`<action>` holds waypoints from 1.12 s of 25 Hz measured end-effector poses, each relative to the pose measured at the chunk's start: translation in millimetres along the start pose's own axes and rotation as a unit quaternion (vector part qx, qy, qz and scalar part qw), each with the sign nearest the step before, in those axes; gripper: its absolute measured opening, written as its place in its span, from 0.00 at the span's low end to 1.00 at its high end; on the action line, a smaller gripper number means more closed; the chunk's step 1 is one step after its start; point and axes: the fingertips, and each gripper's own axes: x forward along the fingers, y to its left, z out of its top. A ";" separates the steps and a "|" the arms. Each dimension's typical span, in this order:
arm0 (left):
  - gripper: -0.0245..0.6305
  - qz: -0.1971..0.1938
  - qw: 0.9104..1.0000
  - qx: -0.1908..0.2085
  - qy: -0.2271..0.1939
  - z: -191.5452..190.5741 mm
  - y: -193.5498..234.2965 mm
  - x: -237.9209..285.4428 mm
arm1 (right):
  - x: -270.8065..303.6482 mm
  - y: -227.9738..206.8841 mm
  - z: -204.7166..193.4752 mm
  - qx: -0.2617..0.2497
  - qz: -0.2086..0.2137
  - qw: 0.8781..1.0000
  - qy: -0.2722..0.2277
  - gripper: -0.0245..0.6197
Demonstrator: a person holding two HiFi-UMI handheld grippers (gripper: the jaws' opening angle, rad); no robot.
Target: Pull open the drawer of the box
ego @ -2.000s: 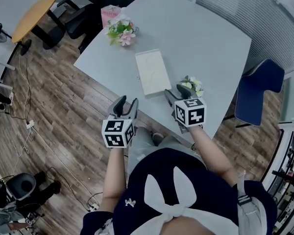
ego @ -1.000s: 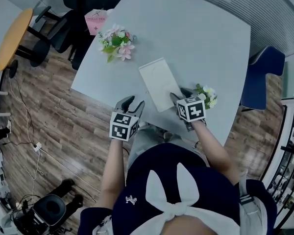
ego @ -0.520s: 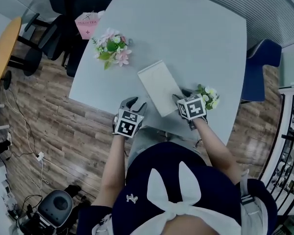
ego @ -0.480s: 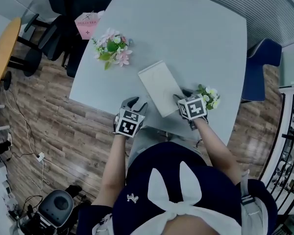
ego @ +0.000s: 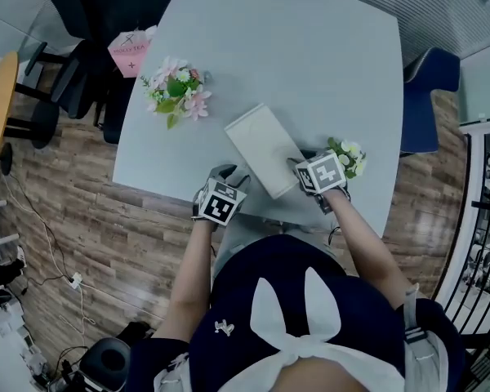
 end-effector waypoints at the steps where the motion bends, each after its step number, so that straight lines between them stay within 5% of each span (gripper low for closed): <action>1: 0.30 -0.003 1.000 0.003 0.002 -0.4 -0.5 2.2 | 0.0 0.2 -0.2 0.001 -0.001 1.000 0.004 0.33; 28: 0.30 -0.057 0.994 0.078 0.047 6.4 3.2 26.9 | -2.1 -0.8 -1.1 0.022 -0.004 1.000 0.010 0.33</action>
